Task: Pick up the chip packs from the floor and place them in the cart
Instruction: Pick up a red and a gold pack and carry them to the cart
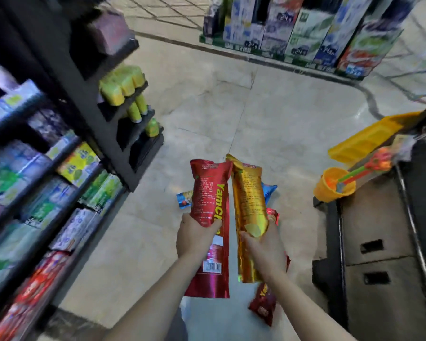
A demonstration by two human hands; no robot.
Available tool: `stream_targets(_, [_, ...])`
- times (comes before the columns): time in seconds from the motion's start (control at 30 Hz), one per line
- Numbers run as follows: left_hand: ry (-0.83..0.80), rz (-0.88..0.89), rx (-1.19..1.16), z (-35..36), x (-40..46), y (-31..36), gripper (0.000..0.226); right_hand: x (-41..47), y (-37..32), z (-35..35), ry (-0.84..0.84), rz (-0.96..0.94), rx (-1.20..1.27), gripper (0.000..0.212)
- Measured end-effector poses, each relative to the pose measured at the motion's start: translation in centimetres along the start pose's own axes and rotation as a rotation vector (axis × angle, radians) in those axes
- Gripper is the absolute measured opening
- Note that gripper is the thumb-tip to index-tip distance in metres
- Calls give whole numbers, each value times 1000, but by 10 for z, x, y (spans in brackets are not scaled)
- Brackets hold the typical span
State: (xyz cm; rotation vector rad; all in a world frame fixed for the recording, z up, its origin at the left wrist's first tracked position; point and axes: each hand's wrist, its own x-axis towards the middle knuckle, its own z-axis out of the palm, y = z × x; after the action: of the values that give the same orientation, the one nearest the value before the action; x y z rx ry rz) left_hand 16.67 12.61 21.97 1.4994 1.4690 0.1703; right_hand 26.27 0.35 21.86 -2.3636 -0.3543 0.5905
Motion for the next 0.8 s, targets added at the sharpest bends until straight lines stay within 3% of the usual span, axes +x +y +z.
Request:
stream_targets(0.2, [72,-33,-231,-101,-112,38,58,-105,-75,-72,-47,-98,35,63])
stream_targets(0.37, [170,1,-347,-176,-173,34,69,-173,-122,-92,-106,-229,-5,71])
stream_targets(0.53, [325,-21,-413,-242,-224,-3,55,-241,-156,-78,-191,-400,-10,65])
stream_targets(0.7, [497,-62,-491,-307,-274,-67,57,-319,-176,-37,-328,-536,-40,66])
stream_targets(0.8, [609,-99,-538,-341,-311,-117,44,-370,-181,-3,-411,-644,-106,70])
